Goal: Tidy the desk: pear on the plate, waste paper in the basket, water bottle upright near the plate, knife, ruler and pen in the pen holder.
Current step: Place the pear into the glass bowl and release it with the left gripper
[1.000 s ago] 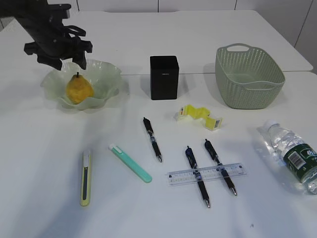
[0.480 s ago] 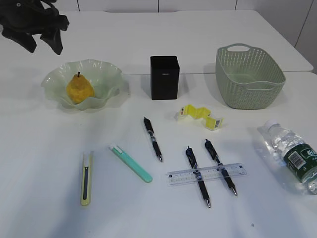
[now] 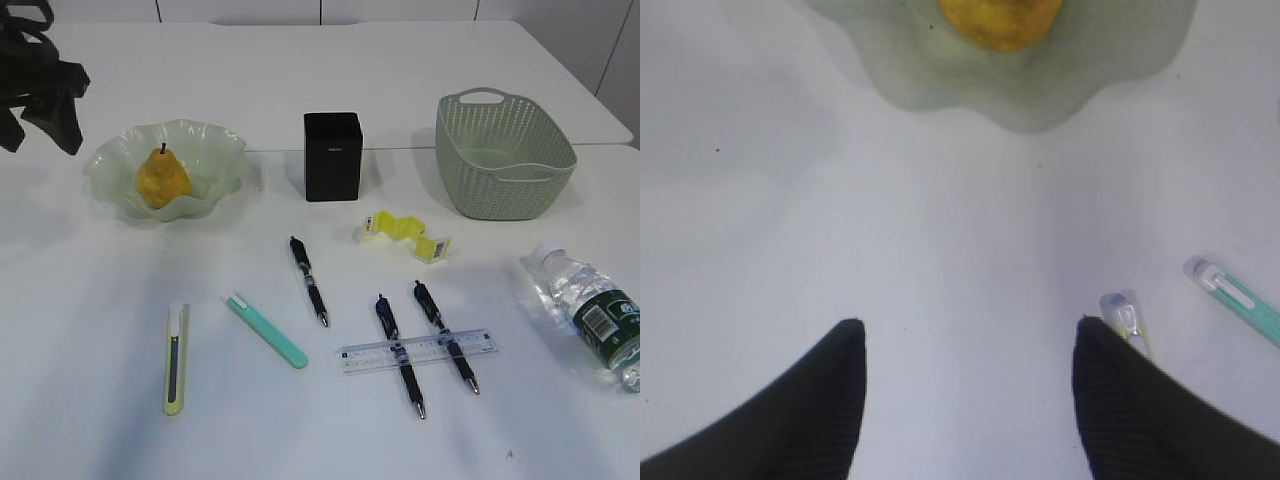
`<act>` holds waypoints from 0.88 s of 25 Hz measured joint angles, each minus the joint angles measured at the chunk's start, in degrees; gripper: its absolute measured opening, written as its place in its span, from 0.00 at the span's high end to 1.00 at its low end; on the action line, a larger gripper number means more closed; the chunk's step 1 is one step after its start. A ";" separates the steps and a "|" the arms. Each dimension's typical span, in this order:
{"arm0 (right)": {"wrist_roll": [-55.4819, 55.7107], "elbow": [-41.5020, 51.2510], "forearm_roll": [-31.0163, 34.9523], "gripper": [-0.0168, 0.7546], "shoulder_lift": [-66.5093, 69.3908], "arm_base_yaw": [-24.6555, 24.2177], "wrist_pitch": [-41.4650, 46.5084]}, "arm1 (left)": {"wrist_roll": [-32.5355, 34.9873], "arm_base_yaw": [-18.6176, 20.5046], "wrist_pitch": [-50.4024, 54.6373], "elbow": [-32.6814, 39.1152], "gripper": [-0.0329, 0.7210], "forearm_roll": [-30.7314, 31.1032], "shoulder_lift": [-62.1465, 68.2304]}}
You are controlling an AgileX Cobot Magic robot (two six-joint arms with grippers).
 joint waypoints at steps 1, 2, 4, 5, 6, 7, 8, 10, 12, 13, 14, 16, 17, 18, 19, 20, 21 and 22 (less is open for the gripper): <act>-0.40 -1.09 -0.02 0.24 1.01 0.00 0.32 | 0.14 0.00 -0.89 2.17 0.35 -0.53 -1.61; -0.85 -2.11 0.14 0.24 2.14 0.00 0.55 | 0.23 0.00 -1.90 4.20 0.35 -0.75 -3.14; -1.73 -4.78 0.43 0.24 4.50 0.00 1.20 | 0.23 0.00 -3.65 7.61 0.35 -1.02 -5.49; -2.26 -5.92 0.89 0.24 5.93 0.00 1.33 | 0.27 0.00 -4.30 9.33 0.35 -1.14 -6.43; -3.13 -7.36 1.20 0.24 7.16 0.00 1.56 | 0.36 0.04 -4.82 10.70 0.35 -1.14 -7.16; -3.99 -8.87 1.80 0.24 8.72 0.00 2.04 | 0.36 0.13 -5.49 12.25 0.35 -1.14 -7.51; -4.63 -10.36 2.41 0.24 10.40 0.00 2.48 | 0.36 0.38 -6.12 13.76 0.35 -1.21 -7.93; -5.90 -13.25 2.80 0.24 13.78 0.58 3.17 | 0.36 1.01 -7.43 16.42 0.35 -1.53 -8.33; -6.76 -16.41 3.05 0.24 17.82 1.53 4.74 | 0.36 2.19 -8.12 18.80 0.35 -1.94 -8.56; -7.23 -18.29 3.05 0.24 19.62 2.21 5.67 | 0.36 2.50 -8.48 19.63 0.35 -2.35 -8.84; -7.63 -20.19 3.05 0.24 21.80 3.05 6.42 | 0.36 2.98 -8.72 20.45 0.35 -2.76 -9.23; -7.88 -23.89 3.07 0.24 26.18 4.69 7.56 | 0.36 3.35 -8.97 21.37 0.35 -3.38 -10.60; -8.00 -25.91 3.07 0.24 28.00 5.58 7.91 | 0.36 3.35 -9.09 21.56 0.35 -3.61 -11.21; -8.09 -28.03 3.17 0.24 30.25 6.35 8.32 | 0.36 3.35 -9.09 21.65 0.35 -3.72 -11.81; -8.09 -29.79 3.20 0.24 32.53 6.80 8.63 | 0.36 3.35 -9.09 21.65 0.35 -3.84 -12.52; -8.09 -31.93 3.20 0.24 34.44 7.47 9.34 | 0.40 3.35 -9.09 21.65 0.35 -3.97 -13.16; -8.09 -33.93 3.20 0.24 36.70 7.98 10.19 | 0.40 3.35 -9.09 21.65 0.35 -4.07 -13.77; -8.09 -35.77 3.20 0.24 38.87 8.34 10.73 | 0.40 3.35 -9.09 21.65 0.35 -4.07 -14.18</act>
